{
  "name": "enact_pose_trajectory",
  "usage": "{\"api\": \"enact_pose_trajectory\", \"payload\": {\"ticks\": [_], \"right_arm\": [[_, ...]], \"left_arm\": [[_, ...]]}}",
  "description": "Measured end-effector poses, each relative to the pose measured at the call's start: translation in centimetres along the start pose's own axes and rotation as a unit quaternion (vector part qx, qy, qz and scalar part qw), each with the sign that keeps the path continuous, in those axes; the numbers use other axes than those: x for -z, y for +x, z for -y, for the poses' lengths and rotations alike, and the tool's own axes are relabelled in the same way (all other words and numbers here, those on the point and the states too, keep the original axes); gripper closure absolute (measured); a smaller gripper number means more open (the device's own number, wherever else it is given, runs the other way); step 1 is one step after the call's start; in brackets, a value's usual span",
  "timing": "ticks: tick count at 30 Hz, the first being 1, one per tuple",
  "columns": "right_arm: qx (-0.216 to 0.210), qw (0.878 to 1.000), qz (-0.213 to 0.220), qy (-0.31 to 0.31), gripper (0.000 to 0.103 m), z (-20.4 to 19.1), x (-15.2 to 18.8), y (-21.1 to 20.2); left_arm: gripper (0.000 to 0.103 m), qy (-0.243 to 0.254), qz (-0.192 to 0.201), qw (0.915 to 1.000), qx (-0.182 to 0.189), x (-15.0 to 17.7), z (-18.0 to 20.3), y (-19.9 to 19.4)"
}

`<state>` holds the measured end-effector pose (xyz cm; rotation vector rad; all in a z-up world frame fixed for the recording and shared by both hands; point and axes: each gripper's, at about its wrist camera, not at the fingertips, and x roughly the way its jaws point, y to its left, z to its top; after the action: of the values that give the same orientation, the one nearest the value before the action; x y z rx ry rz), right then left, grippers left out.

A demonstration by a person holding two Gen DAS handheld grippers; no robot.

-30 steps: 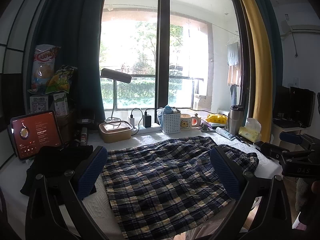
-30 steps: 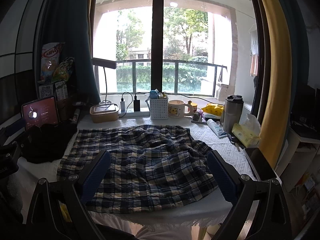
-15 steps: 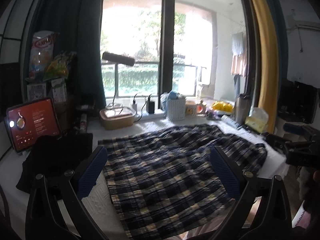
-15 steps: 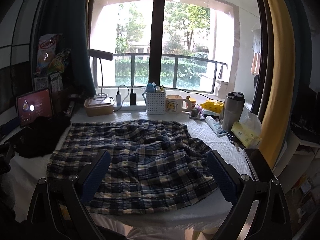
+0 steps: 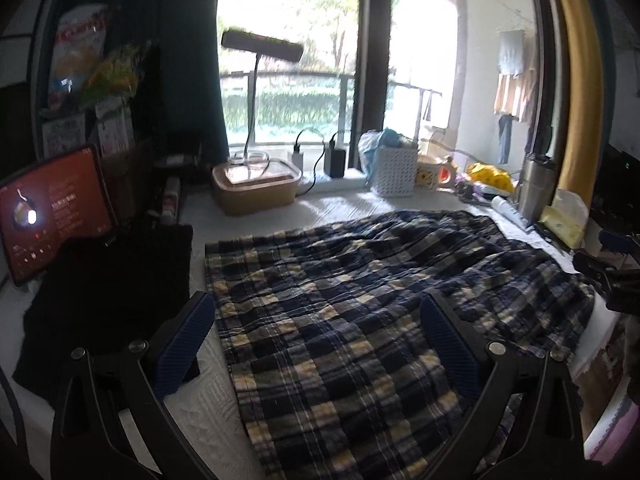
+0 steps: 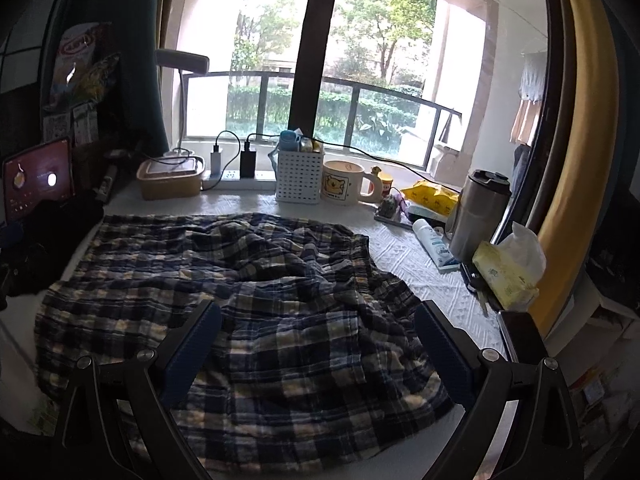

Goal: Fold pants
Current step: 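Move both grippers toward the waistband edge of the plaid pants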

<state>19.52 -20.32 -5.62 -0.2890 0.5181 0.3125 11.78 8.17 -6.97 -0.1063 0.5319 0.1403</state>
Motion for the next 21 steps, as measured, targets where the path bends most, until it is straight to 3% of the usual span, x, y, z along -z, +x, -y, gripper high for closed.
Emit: {"api": "enact_pose_trajectory", "payload": {"ticks": [7,14,21], "right_arm": [[-0.002,1.0,-0.016,-0.014,0.005,1.9,-1.9,4.2],[-0.008,0.999,-0.013,-0.039,0.005,4.7,-5.0,7.9],[-0.084,0.995,-0.047,-0.038,0.005,7.4,-7.1,13.9]], "left_arm": [[0.002,0.009,-0.051,0.9986,0.01,-1.9,-1.7,4.8],[0.002,0.025,-0.097,0.9947,-0.023,-3.3,-3.7,9.9],[0.002,-0.006,-0.131,0.9911,-0.026,-4.6,-6.4,14.7]]}}
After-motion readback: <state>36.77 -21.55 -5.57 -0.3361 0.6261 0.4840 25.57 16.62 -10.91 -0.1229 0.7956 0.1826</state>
